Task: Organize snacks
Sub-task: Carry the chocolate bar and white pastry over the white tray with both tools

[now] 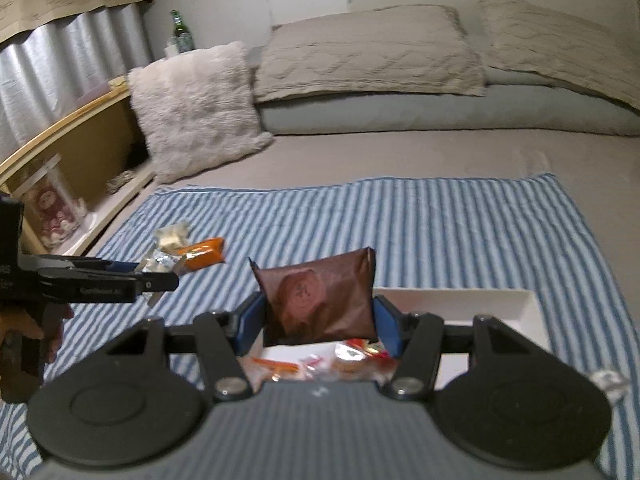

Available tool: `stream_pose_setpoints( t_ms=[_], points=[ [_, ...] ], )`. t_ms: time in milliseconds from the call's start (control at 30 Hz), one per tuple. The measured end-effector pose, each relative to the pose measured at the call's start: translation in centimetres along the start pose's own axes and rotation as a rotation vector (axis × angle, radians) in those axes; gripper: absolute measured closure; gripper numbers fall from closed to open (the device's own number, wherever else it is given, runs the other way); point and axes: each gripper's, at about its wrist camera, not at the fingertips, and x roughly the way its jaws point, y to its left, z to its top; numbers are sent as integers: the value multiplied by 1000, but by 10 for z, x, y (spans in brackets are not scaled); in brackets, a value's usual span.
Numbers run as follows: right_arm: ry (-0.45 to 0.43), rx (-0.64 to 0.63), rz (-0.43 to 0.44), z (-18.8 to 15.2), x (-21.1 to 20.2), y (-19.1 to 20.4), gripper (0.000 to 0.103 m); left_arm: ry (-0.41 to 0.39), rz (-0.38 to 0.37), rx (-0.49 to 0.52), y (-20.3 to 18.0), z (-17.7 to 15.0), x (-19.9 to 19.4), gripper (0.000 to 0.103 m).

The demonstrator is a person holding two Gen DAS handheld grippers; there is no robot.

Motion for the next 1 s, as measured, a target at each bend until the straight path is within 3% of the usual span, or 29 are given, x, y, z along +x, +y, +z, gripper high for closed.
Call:
stream_pose_setpoints(
  t_ms=[367, 667, 800, 867, 1000],
  points=[
    [24, 76, -92, -24, -25, -55, 39, 60, -48, -7, -49, -2, 51, 52],
    [105, 120, -159, -54, -29, -94, 38, 143, -52, -90, -52, -6, 89, 51],
    [148, 140, -174, -65, -23, -108, 39, 144, -24, -87, -51, -7, 98, 51],
    [168, 148, -178, -70, -20, -113, 38, 130, -14, -91, -50, -7, 101, 48],
    [202, 153, -172, -74, -8, -115, 38, 132, 0, -73, -50, -6, 102, 31]
  ],
)
